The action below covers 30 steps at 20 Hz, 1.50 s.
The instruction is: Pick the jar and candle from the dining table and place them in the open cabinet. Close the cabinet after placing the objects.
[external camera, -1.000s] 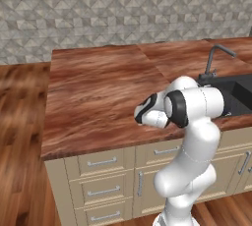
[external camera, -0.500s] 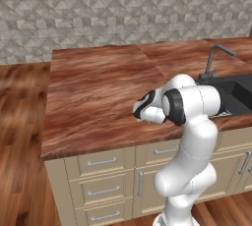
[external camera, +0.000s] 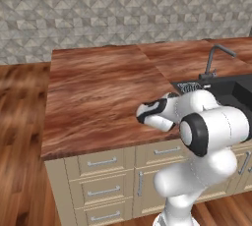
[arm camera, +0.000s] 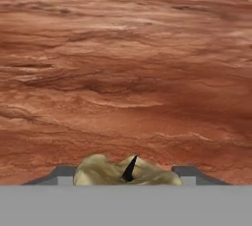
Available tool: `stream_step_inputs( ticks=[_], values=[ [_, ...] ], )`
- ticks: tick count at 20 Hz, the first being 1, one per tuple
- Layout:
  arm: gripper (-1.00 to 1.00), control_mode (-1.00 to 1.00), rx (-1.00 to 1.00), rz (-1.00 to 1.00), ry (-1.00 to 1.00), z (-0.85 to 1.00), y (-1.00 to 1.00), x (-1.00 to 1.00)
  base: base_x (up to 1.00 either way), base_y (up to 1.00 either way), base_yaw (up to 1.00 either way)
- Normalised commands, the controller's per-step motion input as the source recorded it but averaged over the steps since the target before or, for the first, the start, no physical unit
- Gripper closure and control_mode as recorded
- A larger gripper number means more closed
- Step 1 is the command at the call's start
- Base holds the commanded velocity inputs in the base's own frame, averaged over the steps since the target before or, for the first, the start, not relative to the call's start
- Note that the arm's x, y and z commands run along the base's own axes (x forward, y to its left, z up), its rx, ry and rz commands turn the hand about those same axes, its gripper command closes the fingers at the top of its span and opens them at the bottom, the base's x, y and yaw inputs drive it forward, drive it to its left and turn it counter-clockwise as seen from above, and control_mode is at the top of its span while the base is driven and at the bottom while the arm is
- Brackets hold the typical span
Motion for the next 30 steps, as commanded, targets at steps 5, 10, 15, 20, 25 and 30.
stream_step_inputs(
  ticks=[5,10,15,20,25,30],
  values=[
    [1.0,-1.0,0.0,0.0,-0.19,0.84,0.0,-0.36,0.0,0.0,0.0],
    [1.0,-1.0,0.0,0.0,-0.1,0.92,0.0,-0.1,0.0,0.0,0.0],
    [1.0,-1.0,0.0,0.0,-0.03,0.99,0.0,0.0,0.0,0.0,0.0],
    [1.0,-1.0,0.01,0.0,0.0,0.95,0.0,-0.02,0.0,0.0,0.0],
    [1.0,-1.0,0.07,0.0,0.0,0.67,-0.04,-0.41,0.0,0.0,0.0],
    [1.0,-1.0,0.11,0.02,0.0,0.31,-0.09,-0.53,0.0,0.0,0.0]
  ],
)
